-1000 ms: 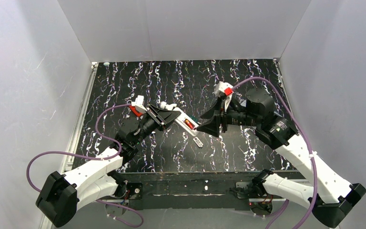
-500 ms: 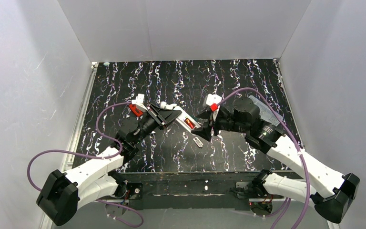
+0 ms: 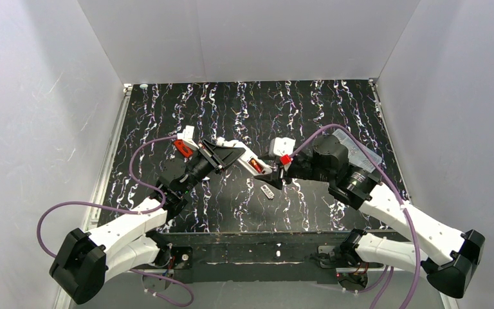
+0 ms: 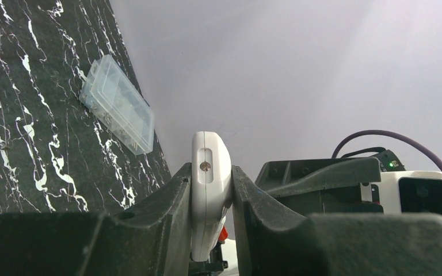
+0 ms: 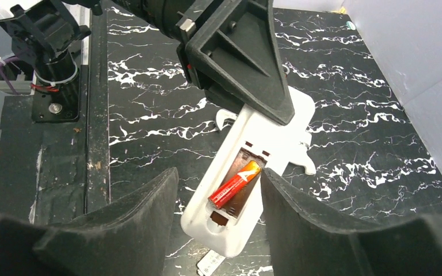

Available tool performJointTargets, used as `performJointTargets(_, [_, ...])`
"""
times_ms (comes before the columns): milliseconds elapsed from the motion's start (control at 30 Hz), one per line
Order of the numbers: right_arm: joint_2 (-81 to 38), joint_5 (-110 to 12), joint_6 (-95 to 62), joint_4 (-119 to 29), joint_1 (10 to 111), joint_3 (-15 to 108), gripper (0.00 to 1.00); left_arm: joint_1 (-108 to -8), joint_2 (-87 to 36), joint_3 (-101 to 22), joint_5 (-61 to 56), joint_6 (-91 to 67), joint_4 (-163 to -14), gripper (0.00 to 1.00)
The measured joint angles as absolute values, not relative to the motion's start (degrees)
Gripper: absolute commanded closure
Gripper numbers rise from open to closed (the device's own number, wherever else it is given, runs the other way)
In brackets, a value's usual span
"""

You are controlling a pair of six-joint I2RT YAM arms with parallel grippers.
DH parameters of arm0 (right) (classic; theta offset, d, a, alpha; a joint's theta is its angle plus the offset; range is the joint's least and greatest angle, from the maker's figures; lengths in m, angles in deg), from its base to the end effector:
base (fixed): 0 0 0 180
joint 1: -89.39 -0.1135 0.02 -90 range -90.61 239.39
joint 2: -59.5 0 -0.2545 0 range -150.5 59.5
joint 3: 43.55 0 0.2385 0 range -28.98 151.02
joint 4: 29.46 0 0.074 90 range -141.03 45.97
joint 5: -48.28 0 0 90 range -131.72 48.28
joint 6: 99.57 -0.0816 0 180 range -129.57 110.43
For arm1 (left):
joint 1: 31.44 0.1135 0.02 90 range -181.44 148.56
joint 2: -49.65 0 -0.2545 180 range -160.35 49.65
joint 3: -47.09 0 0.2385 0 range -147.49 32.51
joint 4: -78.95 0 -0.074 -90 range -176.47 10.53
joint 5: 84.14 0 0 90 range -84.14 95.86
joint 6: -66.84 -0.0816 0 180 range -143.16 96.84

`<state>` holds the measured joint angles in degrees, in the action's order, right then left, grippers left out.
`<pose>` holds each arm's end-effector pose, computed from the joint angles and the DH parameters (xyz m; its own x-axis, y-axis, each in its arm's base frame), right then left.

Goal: Load the batteries into the remote control

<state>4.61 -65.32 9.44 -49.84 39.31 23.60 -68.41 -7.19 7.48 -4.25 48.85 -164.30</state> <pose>0.1379 0.2157 0.3513 0.2261 -0.1950 -0.9544 -0.9345 0.2333 -0.2690 0.1638 -0.1412 0.3670 -0.4782 -0.8120 -0.3346 0.7597 -0.1913 -0.6214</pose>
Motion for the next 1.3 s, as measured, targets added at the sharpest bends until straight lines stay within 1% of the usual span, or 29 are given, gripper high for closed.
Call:
performJointTargets(733, [3.21,-61.47,8.52,-48.33,37.23,21.68,0.41,-68.41,-7.01,7.48,-4.21,48.83,-164.36,1.0])
performJointTargets(867, [3.21,-61.1,8.37,-48.15,37.23,21.68,0.45,-68.41,-7.01,7.48,-4.21,48.83,-164.36,1.0])
performJointTargets(1100, [3.21,-61.12,8.17,-48.15,37.19,21.68,0.56,-68.41,-7.01,7.48,-4.21,48.85,-164.36,1.0])
performJointTargets(1300, [3.21,-61.17,8.15,-48.2,37.19,21.11,0.6,-68.41,-7.01,7.48,-4.21,48.85,-164.14,1.0])
